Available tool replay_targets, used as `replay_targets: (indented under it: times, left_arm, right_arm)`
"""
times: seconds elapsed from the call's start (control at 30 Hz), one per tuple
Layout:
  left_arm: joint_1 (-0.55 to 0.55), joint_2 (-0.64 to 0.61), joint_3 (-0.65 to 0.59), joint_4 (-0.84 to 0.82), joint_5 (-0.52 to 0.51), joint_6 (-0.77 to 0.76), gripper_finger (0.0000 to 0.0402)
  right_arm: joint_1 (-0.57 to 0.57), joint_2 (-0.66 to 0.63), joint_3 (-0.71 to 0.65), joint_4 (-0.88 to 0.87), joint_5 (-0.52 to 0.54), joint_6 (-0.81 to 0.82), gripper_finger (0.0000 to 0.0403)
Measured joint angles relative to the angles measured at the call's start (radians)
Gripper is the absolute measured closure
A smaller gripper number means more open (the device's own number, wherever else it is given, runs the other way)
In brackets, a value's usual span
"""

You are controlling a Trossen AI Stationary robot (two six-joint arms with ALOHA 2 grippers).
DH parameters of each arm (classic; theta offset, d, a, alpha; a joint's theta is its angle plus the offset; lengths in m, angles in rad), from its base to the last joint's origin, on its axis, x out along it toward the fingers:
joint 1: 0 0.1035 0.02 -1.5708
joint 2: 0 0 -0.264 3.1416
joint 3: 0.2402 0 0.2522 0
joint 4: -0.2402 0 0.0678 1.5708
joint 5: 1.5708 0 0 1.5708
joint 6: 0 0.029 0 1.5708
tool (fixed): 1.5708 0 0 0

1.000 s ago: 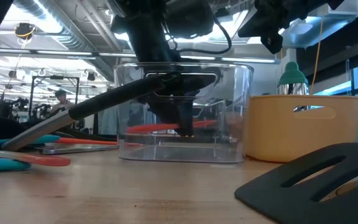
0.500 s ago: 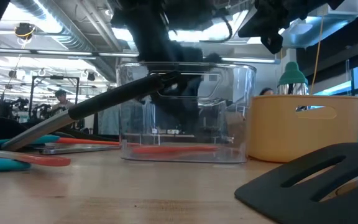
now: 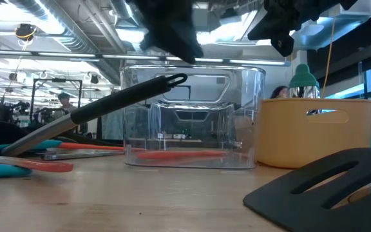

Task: Pick & Place Kitchen Items
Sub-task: Put the silver table knife into the yellow bin

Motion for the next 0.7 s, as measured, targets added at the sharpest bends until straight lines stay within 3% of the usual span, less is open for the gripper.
replay_targets:
  times: [0.33, 0.53, 0.7]
  left_arm:
    - [-0.085, -0.174, 0.0, -0.311, -0.051, -0.076, 0.0286]
    - [-0.161, -0.195, 0.0, -0.51, -0.024, -0.196, 0.0286]
    - [-0.222, -0.195, 0.0, -0.571, 0.024, -0.273, 0.0286]
  right_arm:
    - [0.0, 0.0, 0.0, -0.012, -0.003, 0.0, 0.0382]
    - [0.0, 0.0, 0.0, -0.028, -0.008, 0.0, 0.0382]
    - [0.0, 0.0, 0.0, -0.028, -0.016, 0.0, 0.0382]
